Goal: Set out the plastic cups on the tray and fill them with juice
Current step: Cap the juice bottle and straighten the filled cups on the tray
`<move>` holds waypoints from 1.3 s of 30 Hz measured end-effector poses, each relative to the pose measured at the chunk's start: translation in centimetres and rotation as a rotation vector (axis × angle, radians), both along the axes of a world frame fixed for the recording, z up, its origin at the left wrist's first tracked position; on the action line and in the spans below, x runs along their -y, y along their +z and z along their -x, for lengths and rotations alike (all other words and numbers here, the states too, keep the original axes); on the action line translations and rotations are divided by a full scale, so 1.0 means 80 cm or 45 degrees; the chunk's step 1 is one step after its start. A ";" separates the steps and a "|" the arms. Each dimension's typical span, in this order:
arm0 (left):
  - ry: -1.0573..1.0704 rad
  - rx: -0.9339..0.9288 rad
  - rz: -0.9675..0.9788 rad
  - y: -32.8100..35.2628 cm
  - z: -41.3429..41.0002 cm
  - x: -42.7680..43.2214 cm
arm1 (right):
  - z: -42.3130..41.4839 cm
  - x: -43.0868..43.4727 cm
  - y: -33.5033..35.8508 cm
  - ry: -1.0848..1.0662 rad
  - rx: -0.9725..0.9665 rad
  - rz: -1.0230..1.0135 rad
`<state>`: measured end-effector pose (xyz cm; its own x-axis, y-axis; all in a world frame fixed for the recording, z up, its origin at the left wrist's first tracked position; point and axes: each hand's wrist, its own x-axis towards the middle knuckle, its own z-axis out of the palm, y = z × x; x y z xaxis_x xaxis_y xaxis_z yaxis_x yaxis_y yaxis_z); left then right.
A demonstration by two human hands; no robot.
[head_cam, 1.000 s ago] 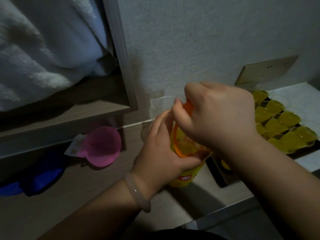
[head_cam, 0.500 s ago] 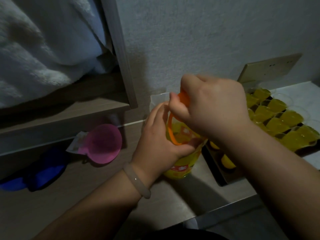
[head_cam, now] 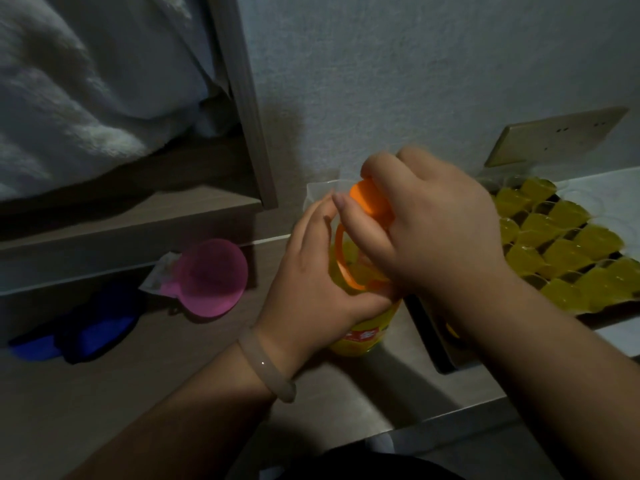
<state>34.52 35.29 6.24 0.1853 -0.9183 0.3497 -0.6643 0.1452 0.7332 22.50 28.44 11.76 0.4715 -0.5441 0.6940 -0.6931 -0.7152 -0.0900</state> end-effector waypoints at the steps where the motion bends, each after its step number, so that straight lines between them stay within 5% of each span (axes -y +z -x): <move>1: -0.017 0.007 0.000 0.000 -0.001 -0.002 | 0.001 -0.001 0.000 0.015 0.021 -0.006; 5: -0.044 0.038 0.054 0.003 -0.007 -0.013 | 0.007 -0.006 0.001 0.075 0.110 -0.051; 11: -0.066 0.474 0.612 0.024 0.006 -0.032 | 0.032 -0.003 0.004 0.078 0.416 -0.280; 17: -0.243 0.583 0.777 0.043 0.044 -0.030 | 0.045 0.010 -0.007 0.093 0.589 -0.485; 26: -0.499 0.722 0.624 0.028 0.104 -0.012 | 0.093 0.033 -0.023 0.081 0.519 -0.626; 39: -0.307 0.508 0.124 -0.041 0.143 0.011 | 0.170 0.060 -0.051 -0.243 0.337 -0.788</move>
